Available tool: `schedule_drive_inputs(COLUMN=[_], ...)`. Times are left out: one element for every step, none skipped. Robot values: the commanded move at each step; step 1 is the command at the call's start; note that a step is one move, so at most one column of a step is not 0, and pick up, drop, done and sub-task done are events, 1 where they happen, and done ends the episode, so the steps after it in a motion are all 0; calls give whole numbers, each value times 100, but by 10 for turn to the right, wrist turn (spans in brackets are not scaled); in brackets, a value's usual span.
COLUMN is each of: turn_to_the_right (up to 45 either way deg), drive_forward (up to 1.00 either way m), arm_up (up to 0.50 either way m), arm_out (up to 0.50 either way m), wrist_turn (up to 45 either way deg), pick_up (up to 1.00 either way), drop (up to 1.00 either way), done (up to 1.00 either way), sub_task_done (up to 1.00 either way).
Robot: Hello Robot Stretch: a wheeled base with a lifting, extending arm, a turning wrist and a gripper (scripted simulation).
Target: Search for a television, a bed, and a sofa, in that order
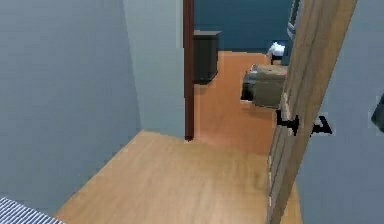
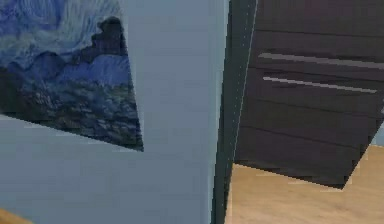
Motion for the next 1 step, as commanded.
schedule_drive_inputs(turn_to_the_right=[0], drive_forward=[80], arm_up=[0], arm_out=[0], wrist_turn=[0], pick_up=[0], drop=[0], done=[0], sub_task_done=[0])
